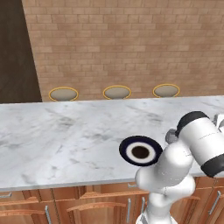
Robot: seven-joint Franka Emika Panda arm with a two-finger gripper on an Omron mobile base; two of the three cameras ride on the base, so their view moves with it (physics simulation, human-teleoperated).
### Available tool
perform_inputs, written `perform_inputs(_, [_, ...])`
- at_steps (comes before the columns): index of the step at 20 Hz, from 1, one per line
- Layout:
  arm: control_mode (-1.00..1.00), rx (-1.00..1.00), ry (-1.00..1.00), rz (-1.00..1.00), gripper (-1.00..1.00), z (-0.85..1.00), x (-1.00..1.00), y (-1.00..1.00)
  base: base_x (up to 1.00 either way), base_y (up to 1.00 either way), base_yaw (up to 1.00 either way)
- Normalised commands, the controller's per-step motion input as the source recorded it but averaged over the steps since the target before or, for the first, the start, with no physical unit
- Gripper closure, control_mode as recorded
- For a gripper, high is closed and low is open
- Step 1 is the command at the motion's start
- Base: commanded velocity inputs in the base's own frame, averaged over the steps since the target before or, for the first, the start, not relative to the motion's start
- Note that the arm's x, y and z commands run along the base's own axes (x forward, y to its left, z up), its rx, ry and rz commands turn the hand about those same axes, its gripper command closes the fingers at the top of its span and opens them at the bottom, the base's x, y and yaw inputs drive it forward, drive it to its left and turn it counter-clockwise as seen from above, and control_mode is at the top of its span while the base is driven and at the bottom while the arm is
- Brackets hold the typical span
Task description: Retrieve the wine glasses from the counter and place one next to each plate.
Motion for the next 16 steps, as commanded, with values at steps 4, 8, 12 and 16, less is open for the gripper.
perform_inputs(4, [-1.0,-0.14,-0.48,0.0,-1.0,0.92,-0.83,0.39,0.0,0.0,0.0])
perform_inputs(8, [-1.0,-0.12,-0.47,0.0,-1.0,0.86,-0.78,0.33,0.0,0.0,0.0])
perform_inputs(12, [-1.0,-0.12,-0.49,-0.01,-1.0,0.8,-0.83,0.36,0.0,0.0,0.0])
perform_inputs(16, [-1.0,-0.15,-0.53,-0.04,-1.0,0.66,-0.97,0.54,0.0,0.0,0.0])
